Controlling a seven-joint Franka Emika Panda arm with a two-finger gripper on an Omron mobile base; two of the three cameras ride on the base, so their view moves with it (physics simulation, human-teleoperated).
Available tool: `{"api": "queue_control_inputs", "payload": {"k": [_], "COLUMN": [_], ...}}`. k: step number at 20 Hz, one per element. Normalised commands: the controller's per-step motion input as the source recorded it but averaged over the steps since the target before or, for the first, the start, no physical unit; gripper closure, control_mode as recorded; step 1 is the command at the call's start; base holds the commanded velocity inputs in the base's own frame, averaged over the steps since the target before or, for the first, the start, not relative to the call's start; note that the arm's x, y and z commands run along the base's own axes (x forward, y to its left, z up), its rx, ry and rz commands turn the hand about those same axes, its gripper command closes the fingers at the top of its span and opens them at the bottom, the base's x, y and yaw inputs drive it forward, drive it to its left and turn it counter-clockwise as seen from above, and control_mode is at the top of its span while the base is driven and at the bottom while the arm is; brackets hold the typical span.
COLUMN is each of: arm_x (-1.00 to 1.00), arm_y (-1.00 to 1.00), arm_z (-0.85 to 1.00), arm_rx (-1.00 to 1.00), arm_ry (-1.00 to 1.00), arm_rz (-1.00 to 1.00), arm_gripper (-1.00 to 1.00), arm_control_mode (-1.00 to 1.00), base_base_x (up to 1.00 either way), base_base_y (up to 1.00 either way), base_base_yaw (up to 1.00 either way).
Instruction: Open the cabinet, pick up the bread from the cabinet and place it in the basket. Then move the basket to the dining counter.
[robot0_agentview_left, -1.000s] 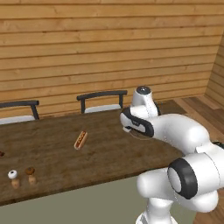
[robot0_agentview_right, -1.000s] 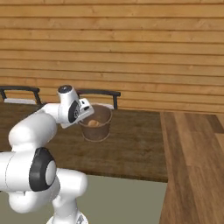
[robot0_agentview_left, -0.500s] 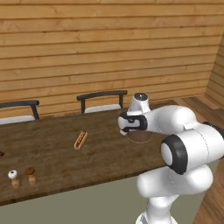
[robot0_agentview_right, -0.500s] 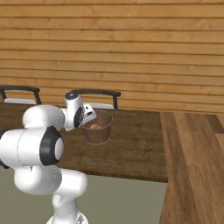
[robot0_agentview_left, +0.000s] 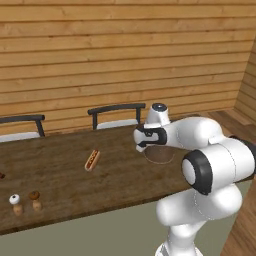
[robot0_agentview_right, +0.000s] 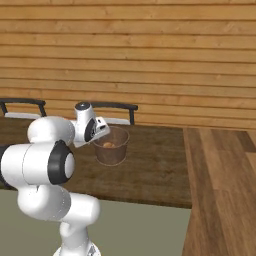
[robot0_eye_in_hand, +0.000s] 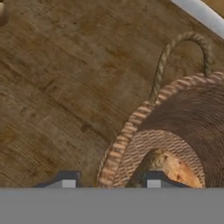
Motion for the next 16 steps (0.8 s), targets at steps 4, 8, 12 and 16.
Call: {"api": "queue_control_inputs", "payload": {"k": [4, 8, 12, 16], "arm_x": [0.0, -0.06, -0.58, -0.94], "arm_y": [0.02, -0.02, 0.0, 0.0], "arm_z": [0.0, 0.51, 1.0, 0.98], "arm_rx": [-0.01, -0.01, -0.01, 0.0], "arm_ry": [0.03, 0.03, 0.0, 0.09], "arm_rz": [0.0, -0.03, -0.18, -0.23], "arm_gripper": [-1.0, -1.0, -1.0, -1.0], "arm_control_mode": [-1.0, -1.0, -1.0, -1.0], "base_base_x": [0.0, 0.0, 0.0, 0.0], "base_base_y": [0.0, 0.0, 0.0, 0.0], "base_base_yaw": [0.0, 0.0, 0.0, 0.0]}}
